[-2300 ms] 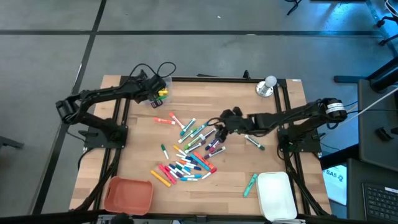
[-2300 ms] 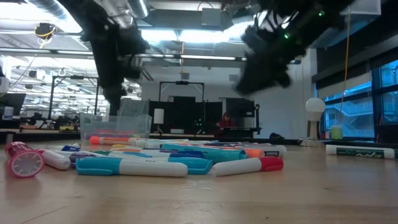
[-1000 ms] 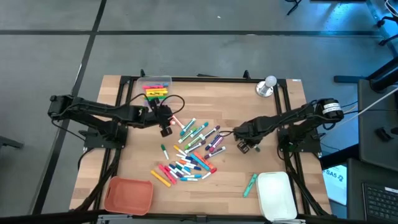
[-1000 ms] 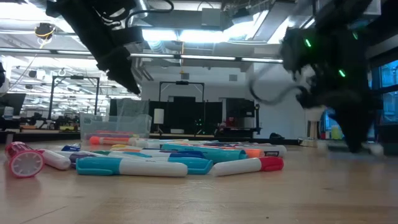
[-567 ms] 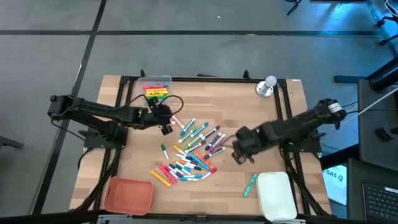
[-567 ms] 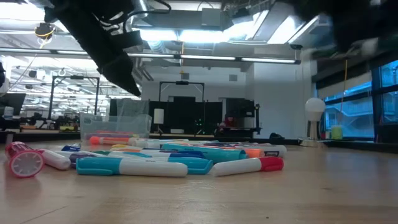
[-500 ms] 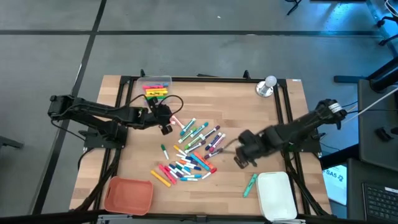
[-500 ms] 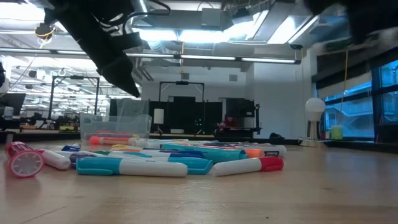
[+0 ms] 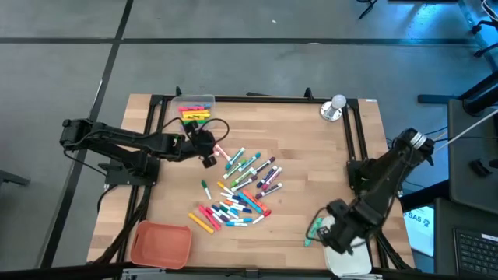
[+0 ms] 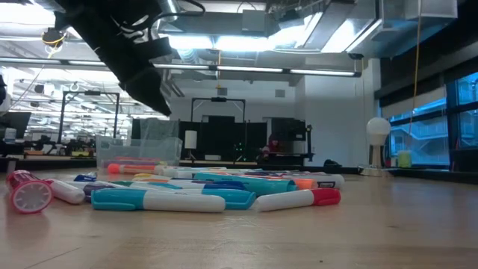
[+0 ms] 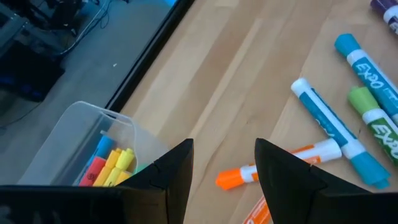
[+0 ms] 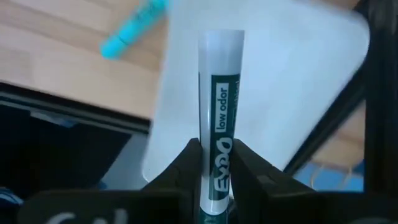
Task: Pick & Place Markers
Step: Put the green pen into the white bin, then put the red pen into the transparent bin
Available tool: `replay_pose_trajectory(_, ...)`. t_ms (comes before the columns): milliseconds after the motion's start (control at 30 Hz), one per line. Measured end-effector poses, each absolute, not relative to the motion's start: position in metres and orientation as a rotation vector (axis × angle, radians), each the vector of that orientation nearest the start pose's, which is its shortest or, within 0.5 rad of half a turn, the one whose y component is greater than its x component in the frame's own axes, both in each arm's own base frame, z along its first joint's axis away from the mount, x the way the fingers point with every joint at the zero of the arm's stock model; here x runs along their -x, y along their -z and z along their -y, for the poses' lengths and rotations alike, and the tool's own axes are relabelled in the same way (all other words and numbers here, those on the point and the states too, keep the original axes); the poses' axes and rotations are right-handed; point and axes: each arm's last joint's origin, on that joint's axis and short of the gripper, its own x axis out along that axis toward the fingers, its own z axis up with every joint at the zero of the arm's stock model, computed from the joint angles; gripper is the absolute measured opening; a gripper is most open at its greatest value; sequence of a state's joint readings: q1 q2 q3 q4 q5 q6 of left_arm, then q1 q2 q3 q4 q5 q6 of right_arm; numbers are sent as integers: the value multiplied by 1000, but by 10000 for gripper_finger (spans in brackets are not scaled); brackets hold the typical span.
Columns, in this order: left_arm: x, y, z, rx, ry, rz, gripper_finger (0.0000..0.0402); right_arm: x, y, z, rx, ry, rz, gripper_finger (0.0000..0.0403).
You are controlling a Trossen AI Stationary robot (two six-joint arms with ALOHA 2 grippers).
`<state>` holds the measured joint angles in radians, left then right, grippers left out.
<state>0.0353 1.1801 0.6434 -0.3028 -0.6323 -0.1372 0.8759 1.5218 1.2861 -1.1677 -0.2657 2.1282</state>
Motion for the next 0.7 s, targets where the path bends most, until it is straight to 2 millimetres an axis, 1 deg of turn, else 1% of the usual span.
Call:
replay_pose_trajectory(167,-222,-207,-25,-121,-678,-755,166,-162,-257,-237,-1111,936,-1759,60)
replay_pose_trajectory(333,-222,-207,-25,-121,-677,-755,166,-166,-241,-242,-1046,1006,-1742,63)
replay_pose_trajectory(400,-222,-207,-25,-121,-677,-755,166,-170,-236,-242,-1033,1011,-1707,80)
replay_pose_trajectory(500,-222,-207,-25,-115,-679,-753,166,-174,-232,-241,-1023,1038,-1681,116)
replay_pose_trajectory(700,-222,-207,-25,-114,-679,-752,166,-177,-234,-233,-985,1044,-1632,179)
